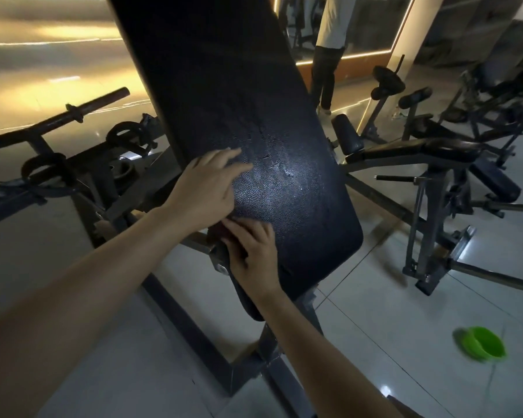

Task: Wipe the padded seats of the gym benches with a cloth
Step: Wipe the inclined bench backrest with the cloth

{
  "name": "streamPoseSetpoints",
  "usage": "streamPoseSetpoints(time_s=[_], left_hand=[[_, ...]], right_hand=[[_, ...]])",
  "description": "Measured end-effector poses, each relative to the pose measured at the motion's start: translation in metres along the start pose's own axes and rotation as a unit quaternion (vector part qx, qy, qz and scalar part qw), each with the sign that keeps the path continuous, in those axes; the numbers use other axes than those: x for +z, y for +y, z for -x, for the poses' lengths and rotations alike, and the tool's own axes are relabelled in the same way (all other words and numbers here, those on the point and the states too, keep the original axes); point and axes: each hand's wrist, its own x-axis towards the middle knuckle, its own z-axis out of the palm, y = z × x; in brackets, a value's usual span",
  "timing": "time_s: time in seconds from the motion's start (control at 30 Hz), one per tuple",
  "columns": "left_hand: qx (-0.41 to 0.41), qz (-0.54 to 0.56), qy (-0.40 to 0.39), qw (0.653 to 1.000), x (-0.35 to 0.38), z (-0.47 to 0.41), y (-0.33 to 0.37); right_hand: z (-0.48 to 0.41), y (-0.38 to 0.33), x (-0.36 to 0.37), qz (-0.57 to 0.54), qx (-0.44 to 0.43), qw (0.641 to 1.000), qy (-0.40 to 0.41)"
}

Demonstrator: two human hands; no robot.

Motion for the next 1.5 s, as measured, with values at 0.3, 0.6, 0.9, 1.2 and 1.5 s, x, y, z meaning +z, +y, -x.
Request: streamPoseSetpoints(time_s=[0.3,0.6,0.9,1.2,1.5], left_hand=[[-0.058,-0.017,-0.044,0.997,-0.005,-0.007,0.006],[-0.087,0.022,0.02,0.996,-0.04,-0.024,0.012],[-0.116,0.04,0.022,0.992,-0.035,-0.014,-0.014],[-0.113,0.051,-0.017,0.992,-0.017,-0.015,0.0],[-0.082,0.04,-0.045,0.995,-0.004,-0.019,0.027]], right_hand=[[0.063,0.011,-0.035,0.022,-0.088,0.989,-0.116],[-0.124,0.012,-0.006,0.037,0.038,0.999,0.008],[-0.047,0.006,-0.001,0.008,-0.095,0.992,-0.082],[0.025,0.011,-0.012,0.03,-0.167,0.976,-0.133],[0.091,0.032,-0.042,0.078,-0.203,0.949,-0.23]])
